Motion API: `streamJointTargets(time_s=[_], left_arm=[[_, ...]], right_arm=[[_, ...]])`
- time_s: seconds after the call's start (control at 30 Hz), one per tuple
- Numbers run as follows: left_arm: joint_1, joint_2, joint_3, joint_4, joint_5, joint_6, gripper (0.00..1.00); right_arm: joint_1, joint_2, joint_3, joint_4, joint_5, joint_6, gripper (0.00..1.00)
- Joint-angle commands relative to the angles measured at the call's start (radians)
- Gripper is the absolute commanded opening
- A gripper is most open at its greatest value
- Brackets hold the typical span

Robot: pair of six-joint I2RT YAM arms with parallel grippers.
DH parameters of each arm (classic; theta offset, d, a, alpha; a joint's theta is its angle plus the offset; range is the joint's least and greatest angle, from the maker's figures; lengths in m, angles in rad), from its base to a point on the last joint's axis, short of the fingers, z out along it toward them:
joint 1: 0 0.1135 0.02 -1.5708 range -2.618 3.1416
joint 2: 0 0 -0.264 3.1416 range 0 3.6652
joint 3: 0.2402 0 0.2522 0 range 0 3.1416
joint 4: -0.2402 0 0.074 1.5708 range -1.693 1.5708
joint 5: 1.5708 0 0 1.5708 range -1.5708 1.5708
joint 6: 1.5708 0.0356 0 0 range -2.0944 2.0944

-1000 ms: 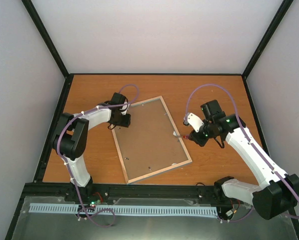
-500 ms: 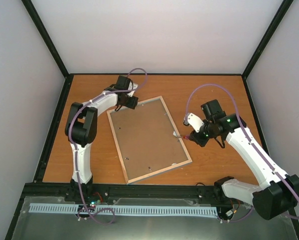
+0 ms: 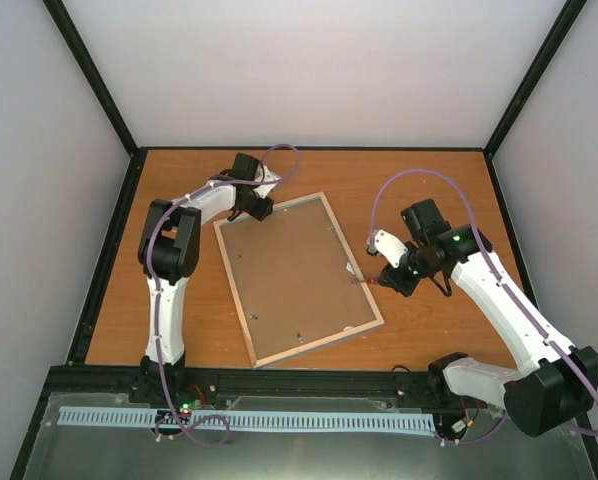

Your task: Take the photo out of the frame

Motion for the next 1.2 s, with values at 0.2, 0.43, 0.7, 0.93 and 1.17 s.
streamJointTargets(time_s=[0.2, 0.43, 0.7, 0.93, 1.17], left_arm=[[0.102, 0.043, -0.024, -0.092, 0.010, -0.099, 0.24], [0.110, 0.022, -0.066, -0.133, -0.040, -0.194, 0.22], [0.113, -0.086, -0.228, -0.113, -0.050, -0.373, 0.22], [0.113, -0.247, -0.448, -0.067, 0.009, -0.566, 0.21], [0.113, -0.448, -0.702, -0.032, 0.093, -0.668, 0.22]], right_arm=[[-0.007, 0.019, 0.032, 0.006, -0.018, -0.017, 0.03], [-0.007, 0.023, 0.031, 0.013, -0.024, -0.016, 0.03], [-0.008, 0.024, 0.027, 0.020, -0.030, -0.013, 0.03], [-0.007, 0.020, 0.023, 0.021, -0.026, -0.016, 0.03], [-0.007, 0.027, 0.016, 0.035, -0.038, -0.009, 0.03]])
